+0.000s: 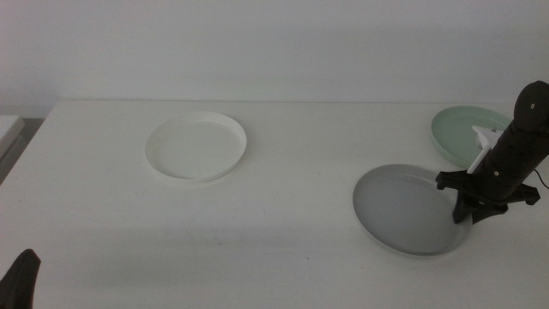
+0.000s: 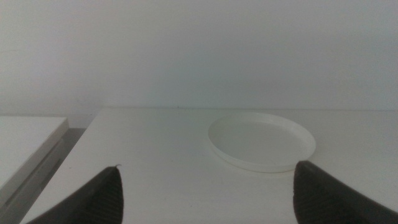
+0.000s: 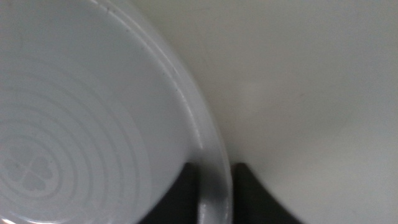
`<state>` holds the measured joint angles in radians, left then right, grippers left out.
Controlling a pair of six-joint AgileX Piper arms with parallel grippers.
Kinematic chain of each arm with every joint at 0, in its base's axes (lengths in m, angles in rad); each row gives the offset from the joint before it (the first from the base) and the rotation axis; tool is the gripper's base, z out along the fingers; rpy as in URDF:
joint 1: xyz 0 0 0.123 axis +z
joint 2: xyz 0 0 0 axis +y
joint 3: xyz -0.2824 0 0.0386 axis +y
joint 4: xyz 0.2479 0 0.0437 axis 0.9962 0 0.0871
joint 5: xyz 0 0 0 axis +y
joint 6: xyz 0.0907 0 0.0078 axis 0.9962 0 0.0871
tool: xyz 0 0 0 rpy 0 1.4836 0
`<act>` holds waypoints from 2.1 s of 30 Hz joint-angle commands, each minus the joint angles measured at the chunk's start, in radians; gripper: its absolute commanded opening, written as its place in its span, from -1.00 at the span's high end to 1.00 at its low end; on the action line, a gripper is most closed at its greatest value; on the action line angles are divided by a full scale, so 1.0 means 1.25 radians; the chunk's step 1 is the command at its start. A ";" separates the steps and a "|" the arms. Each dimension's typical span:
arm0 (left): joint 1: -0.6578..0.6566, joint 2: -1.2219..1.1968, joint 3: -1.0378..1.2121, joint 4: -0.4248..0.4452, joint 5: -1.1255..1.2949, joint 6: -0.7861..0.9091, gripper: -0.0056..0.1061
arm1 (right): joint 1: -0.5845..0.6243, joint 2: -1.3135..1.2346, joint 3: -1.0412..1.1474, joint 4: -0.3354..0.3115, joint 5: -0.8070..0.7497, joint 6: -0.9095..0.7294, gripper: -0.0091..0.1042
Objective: Stack the three bowls on top of each other.
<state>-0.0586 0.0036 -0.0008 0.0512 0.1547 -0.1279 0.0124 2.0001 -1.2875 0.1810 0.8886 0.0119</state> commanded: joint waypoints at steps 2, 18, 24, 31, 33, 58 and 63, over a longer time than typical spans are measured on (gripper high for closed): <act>-0.002 -0.003 0.001 0.000 -0.008 0.000 -0.78 | -0.002 0.007 -0.001 -0.001 0.005 0.000 0.82; -0.002 -0.003 0.001 0.000 -0.008 -0.003 -0.78 | 0.190 -0.077 -0.154 0.076 0.060 0.035 0.87; -0.002 -0.003 0.001 0.000 -0.008 -0.003 -0.78 | 0.265 -0.027 -0.160 0.113 -0.005 0.057 0.87; -0.002 -0.003 0.001 0.000 -0.008 -0.001 -0.78 | 0.282 0.054 -0.161 0.143 -0.021 0.057 0.87; -0.002 -0.003 0.001 0.000 -0.008 -0.001 -0.78 | 0.282 0.072 -0.161 0.145 -0.021 0.057 0.87; -0.002 -0.003 0.001 0.000 -0.008 0.000 -0.78 | 0.006 -0.030 -0.501 -0.123 0.207 0.019 -0.68; -0.002 -0.003 0.001 0.000 -0.008 0.000 -0.78 | -0.146 0.011 -0.504 -0.116 0.140 0.037 -0.68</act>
<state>-0.0586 0.0036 -0.0008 0.0512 0.1547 -0.1279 -0.1217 1.9946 -1.9109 0.0430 1.0866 0.0440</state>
